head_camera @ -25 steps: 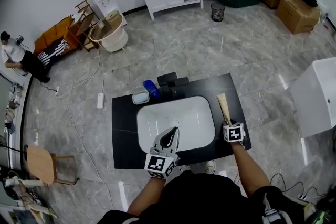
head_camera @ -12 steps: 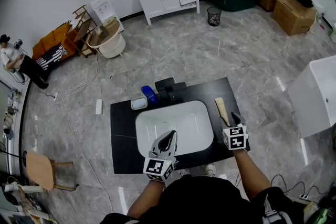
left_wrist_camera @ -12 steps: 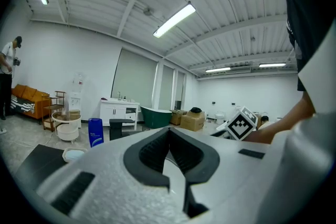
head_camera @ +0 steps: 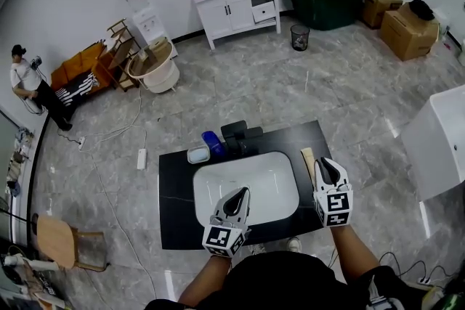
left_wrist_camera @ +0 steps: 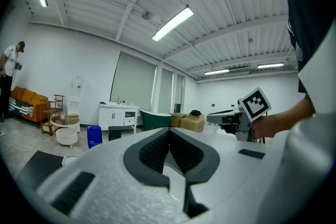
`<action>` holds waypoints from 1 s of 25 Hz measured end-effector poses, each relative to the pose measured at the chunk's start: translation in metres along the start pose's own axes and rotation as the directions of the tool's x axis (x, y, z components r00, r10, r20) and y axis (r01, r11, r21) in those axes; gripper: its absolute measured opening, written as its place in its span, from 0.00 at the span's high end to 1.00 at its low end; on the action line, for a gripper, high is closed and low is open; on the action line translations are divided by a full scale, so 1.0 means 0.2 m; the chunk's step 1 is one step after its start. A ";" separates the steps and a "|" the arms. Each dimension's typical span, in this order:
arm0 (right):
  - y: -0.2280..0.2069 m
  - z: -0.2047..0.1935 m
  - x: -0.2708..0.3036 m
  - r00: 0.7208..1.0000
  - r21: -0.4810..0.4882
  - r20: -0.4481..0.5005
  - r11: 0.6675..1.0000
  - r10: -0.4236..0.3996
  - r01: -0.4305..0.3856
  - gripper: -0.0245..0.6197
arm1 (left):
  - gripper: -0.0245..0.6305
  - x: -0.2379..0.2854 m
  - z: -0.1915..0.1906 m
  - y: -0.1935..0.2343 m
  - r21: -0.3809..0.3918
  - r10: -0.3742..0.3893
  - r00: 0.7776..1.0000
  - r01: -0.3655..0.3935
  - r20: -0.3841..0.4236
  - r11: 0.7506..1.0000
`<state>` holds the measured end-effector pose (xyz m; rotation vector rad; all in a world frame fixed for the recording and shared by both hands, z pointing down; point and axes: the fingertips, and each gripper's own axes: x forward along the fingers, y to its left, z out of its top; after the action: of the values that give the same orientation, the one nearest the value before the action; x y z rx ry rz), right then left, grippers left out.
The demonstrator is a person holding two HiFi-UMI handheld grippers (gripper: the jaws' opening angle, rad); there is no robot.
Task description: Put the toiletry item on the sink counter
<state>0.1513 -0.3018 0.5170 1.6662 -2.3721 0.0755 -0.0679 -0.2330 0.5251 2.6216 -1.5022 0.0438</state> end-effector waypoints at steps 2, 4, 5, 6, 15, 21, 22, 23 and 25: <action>0.02 0.07 -0.04 0.998 -0.004 0.065 1.000 0.008 -0.008 0.92 | 0.95 -0.01 0.02 0.01 0.004 0.002 1.000 -0.002 0.004 1.000; 0.04 0.14 -0.08 0.992 0.004 0.126 1.000 0.025 -0.026 0.95 | 0.95 -0.02 0.04 0.01 0.007 0.005 1.000 -0.005 0.007 1.000; 0.05 0.17 -0.10 0.989 0.006 0.146 0.999 0.033 -0.034 0.95 | 0.95 -0.02 0.04 0.02 0.009 0.007 1.000 -0.007 0.009 1.000; 0.07 0.21 -0.11 0.986 0.004 0.161 0.999 0.038 -0.039 0.95 | 0.95 -0.02 0.05 0.02 0.011 0.008 1.000 -0.008 0.010 1.000; 0.17 0.33 -0.15 0.976 -0.046 0.190 0.994 0.106 -0.099 0.95 | 0.95 0.00 0.07 -0.01 0.030 -0.009 1.000 0.008 0.020 1.000; 0.19 0.38 -0.17 0.970 -0.041 0.219 0.994 0.109 -0.102 0.95 | 0.95 0.00 0.08 0.00 0.034 -0.005 1.000 0.005 0.024 0.999; 0.19 0.39 -0.18 0.968 -0.039 0.226 0.994 0.111 -0.105 0.95 | 0.95 0.00 0.08 0.00 0.034 -0.004 1.000 0.003 0.026 0.999; 0.19 0.39 -0.18 0.966 -0.037 0.234 0.994 0.113 -0.108 0.95 | 0.95 0.00 0.08 0.00 0.035 -0.003 1.000 0.002 0.027 0.999; 0.20 0.40 -0.18 0.961 -0.036 0.251 0.993 0.114 -0.109 0.96 | 0.95 0.00 0.08 -0.01 0.036 -0.002 1.000 0.001 0.029 0.999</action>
<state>0.1130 -0.2694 0.4340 1.6158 -2.6419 -0.1520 -0.0669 -0.2346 0.5083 2.6624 -1.5230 0.0330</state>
